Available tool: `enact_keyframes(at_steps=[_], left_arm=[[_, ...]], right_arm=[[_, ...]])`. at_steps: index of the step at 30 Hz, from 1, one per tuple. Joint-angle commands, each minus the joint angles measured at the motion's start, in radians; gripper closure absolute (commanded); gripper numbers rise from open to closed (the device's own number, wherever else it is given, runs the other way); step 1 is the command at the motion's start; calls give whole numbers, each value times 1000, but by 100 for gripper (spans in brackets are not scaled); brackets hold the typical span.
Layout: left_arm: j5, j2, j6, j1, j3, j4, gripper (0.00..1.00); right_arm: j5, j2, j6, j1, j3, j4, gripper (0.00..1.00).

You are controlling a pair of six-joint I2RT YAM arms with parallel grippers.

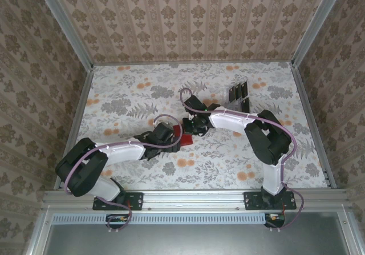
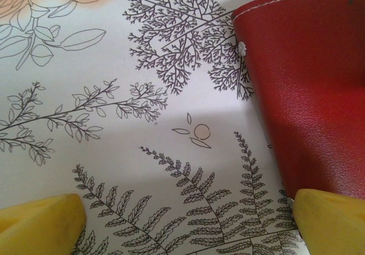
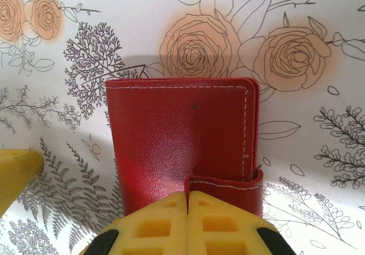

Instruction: Put the credit cards into the card holder

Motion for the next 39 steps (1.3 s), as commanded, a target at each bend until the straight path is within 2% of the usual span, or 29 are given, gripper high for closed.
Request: enact_keyframes(at_steps=[1, 8, 23, 39], left_arm=[[59, 68, -19, 1, -34, -2, 0], [60, 75, -19, 3, -35, 5, 0], [80, 86, -21, 4, -39, 12, 0], [108, 139, -34, 9, -43, 20, 0]], right_arm=[[1, 24, -21, 13, 26, -39, 100], [12, 26, -30, 18, 22, -58, 100], [74, -79, -54, 0, 38, -106, 100], [62, -20, -73, 2, 84, -138, 100]])
